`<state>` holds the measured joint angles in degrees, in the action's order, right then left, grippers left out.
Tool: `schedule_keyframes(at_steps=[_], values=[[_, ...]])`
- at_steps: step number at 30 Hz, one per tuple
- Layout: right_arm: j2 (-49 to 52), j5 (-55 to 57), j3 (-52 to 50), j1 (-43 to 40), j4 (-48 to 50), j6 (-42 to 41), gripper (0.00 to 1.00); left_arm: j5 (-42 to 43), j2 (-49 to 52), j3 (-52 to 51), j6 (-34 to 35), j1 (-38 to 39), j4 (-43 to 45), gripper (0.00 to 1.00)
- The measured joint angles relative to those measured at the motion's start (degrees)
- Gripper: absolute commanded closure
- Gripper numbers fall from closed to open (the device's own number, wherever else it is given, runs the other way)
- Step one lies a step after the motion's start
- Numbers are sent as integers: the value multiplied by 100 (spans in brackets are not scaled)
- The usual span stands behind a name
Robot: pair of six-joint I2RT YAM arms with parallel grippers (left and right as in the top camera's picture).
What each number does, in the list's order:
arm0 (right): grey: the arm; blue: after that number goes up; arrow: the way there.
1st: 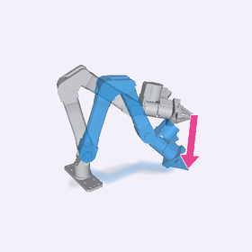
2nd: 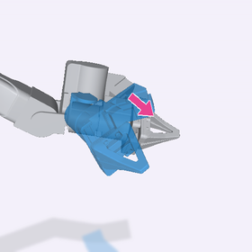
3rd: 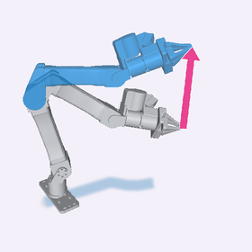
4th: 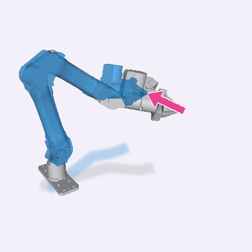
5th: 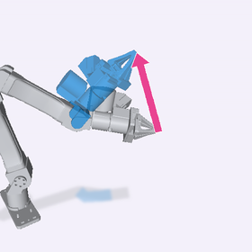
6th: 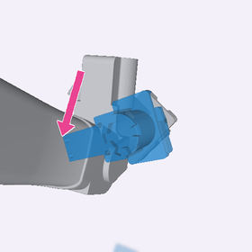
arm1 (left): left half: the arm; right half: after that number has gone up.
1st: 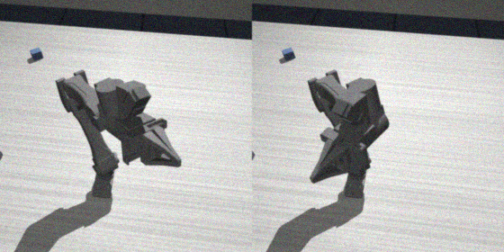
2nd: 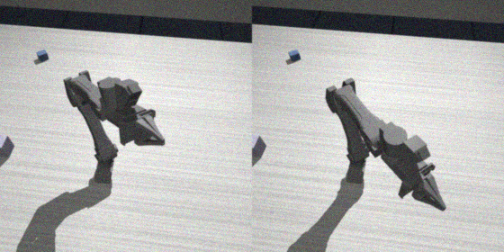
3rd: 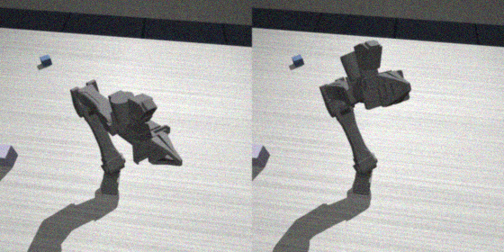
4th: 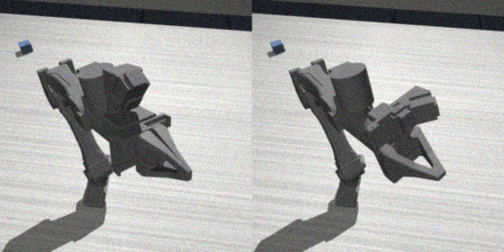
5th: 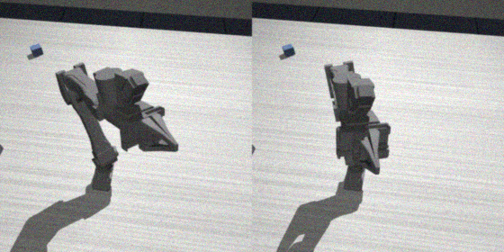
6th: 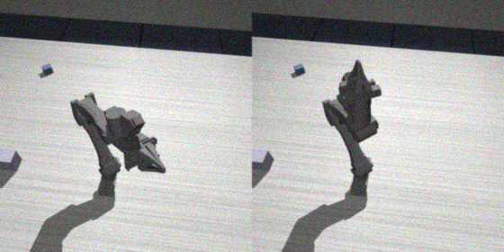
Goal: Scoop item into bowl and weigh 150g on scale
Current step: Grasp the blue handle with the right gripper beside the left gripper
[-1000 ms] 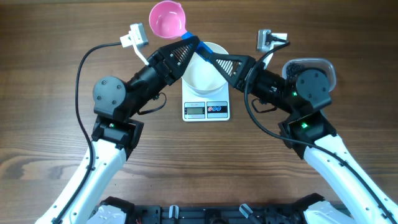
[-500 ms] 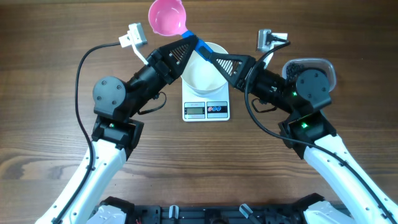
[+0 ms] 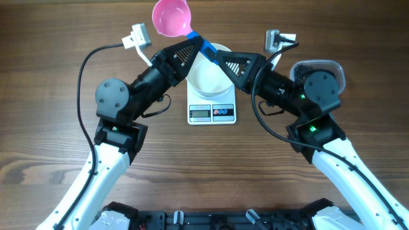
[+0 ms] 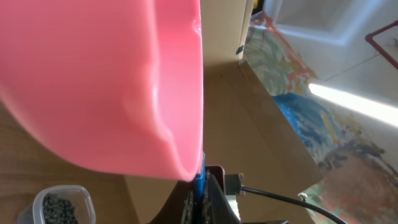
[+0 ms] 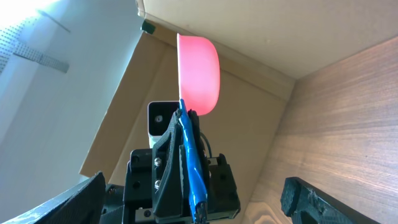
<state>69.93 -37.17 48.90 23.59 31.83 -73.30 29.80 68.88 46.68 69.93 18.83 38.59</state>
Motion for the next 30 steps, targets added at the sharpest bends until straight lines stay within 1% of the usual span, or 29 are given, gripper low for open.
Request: schedule_keyframes(at_steps=[2, 5, 7, 8, 9, 11, 12, 15, 30], values=[[0, 37, 0, 9, 31, -2, 7, -2, 0, 0, 0, 20, 0, 96], [0, 146, 0, 85, 74, -11, 13, -35, 0, 0, 0, 122, 0, 96], [0, 199, 0, 164, 87, -28, 23, -70, 0, 0, 0, 197, 0, 96], [0, 229, 0, 188, 87, -42, 31, -90, 0, 0, 0, 234, 0, 96], [0, 243, 0, 212, 90, -20, 36, -111, 0, 0, 0, 251, 0, 96], [0, 291, 0, 223, 92, -37, 49, -146, 0, 0, 0, 262, 0, 96], [0, 299, 0, 223, 98, -68, 53, -155, 0, 0, 0, 262, 0, 96], [0, 328, 0, 223, 127, -63, 55, -175, 0, 0, 0, 262, 0, 96], [0, 341, 0, 225, 192, -260, 58, -197, 0, 0, 0, 262, 0, 96]])
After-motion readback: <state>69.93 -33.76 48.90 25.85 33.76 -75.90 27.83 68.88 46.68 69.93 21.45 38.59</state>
